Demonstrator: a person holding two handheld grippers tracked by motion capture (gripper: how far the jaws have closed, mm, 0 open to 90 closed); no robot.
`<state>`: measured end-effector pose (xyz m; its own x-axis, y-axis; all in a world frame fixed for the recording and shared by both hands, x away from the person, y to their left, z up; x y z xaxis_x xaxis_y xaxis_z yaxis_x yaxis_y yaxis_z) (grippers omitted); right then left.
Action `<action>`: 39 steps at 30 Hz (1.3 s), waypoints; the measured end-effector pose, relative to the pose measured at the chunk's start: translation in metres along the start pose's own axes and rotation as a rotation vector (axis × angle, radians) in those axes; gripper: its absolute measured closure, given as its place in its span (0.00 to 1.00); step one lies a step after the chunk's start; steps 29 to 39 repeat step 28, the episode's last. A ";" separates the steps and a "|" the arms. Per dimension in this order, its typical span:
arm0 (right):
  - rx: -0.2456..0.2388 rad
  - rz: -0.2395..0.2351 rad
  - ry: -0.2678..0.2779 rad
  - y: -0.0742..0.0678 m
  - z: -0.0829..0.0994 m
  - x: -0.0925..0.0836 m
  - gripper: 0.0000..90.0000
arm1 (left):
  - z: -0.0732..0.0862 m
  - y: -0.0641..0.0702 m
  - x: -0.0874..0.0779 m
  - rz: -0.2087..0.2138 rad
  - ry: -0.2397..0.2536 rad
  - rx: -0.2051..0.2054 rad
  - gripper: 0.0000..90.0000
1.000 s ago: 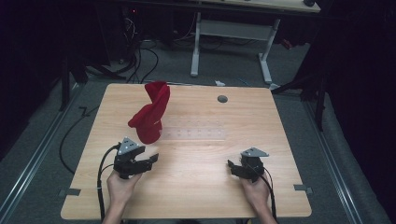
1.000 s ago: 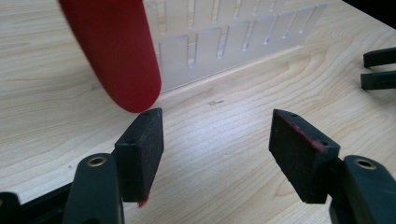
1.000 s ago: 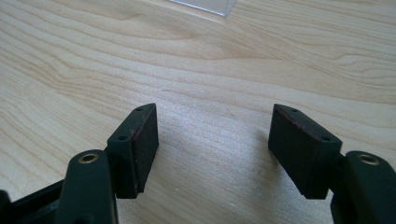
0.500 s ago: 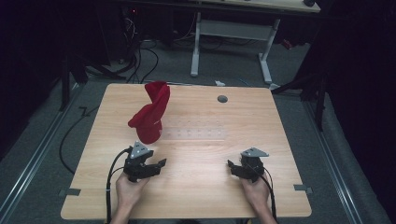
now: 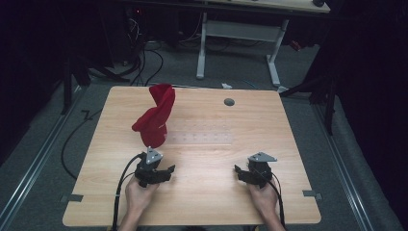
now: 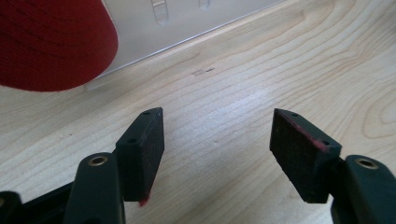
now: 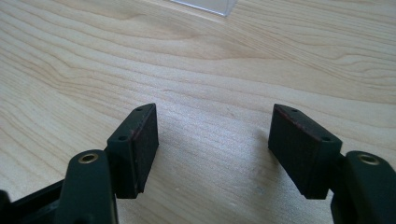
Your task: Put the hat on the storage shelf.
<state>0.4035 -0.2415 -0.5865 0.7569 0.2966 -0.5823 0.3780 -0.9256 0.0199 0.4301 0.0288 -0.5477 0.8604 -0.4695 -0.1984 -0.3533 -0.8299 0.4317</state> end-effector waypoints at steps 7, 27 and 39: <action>0.000 0.000 0.000 0.000 0.000 0.000 0.37 | 0.003 -0.003 0.006 -0.012 0.005 0.007 0.38; -0.001 0.000 0.000 0.000 0.000 0.000 0.37 | 0.024 -0.005 0.015 -0.024 -0.012 0.037 0.29; 0.001 0.000 0.000 0.000 0.000 0.000 0.37 | 0.024 -0.005 0.014 -0.027 -0.011 0.036 0.28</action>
Point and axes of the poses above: each handheld gripper's, and its own axes: x roughly forward along the jaws, z roughly out of its underside, y roughly to its right, the point moved 8 cm from there along x, roughly forward along the jaws, and after that the axes turned 8 degrees about y, right-handed, at the moved point
